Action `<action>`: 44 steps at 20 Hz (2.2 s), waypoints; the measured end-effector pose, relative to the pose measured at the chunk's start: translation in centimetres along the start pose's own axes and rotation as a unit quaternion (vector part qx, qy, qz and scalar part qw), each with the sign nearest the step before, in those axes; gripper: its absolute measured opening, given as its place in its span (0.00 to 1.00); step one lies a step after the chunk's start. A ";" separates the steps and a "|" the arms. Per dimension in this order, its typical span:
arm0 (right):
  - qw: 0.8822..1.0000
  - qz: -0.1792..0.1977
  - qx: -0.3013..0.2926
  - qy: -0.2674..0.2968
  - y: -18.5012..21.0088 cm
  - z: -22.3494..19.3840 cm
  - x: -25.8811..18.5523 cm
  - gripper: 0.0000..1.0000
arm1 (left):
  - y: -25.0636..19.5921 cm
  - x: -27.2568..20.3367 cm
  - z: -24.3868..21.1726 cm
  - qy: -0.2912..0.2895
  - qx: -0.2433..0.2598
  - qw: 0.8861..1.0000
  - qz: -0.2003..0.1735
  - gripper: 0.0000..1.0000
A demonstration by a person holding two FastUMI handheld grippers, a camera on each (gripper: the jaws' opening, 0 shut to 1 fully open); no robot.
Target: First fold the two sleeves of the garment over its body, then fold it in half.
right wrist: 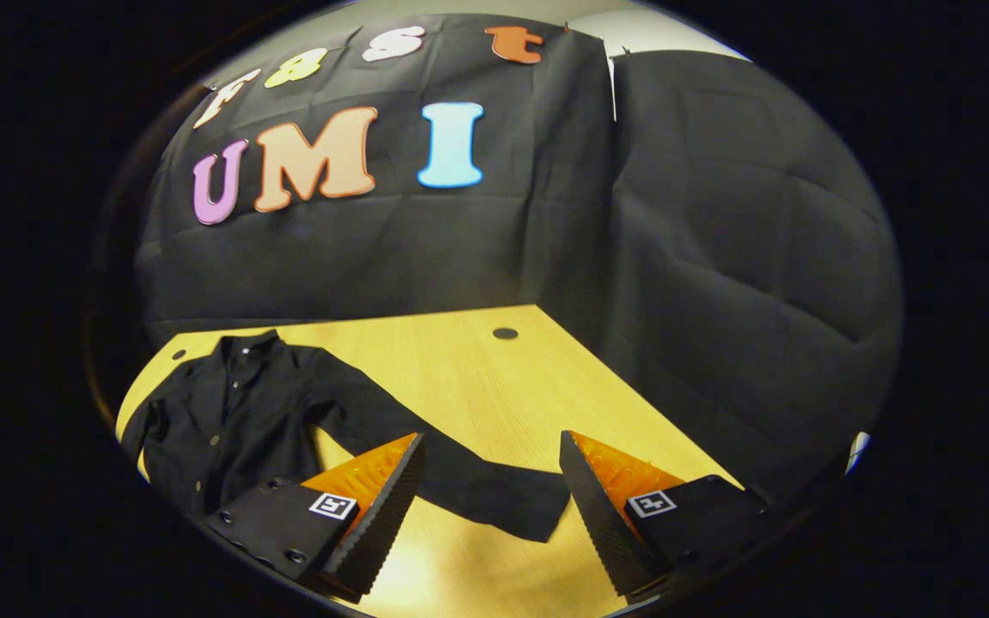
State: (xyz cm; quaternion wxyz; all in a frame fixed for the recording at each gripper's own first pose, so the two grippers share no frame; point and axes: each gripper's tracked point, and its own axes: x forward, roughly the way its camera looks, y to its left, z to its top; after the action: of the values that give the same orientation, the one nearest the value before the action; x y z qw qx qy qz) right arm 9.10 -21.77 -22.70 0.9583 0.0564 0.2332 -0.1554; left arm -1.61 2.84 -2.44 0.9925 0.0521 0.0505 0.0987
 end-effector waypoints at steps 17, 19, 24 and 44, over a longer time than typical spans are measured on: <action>0.988 0.004 -0.019 0.150 -1.1 -9.4 7.4 1.00 | -0.4 -0.2 0.6 0.000 0.014 1.000 0.006 0.95; 0.988 0.007 -0.027 0.153 -1.2 -9.7 7.5 1.00 | -0.3 -0.2 0.5 -0.001 0.017 1.000 0.009 0.96; 0.988 0.017 -0.006 0.152 -1.1 -9.9 7.6 0.99 | -0.4 -0.3 0.3 0.004 0.012 1.000 0.005 0.96; 0.984 0.026 -0.036 0.172 -1.3 -9.6 8.2 0.36 | -0.5 0.2 0.0 0.007 -0.002 1.000 0.009 0.93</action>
State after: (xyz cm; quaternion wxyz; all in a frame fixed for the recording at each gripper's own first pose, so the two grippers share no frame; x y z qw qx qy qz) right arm 11.48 -23.52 -35.06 0.9088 0.0538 0.3988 -0.1101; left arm -1.36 2.40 -2.48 0.9913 0.0497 0.0573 0.1080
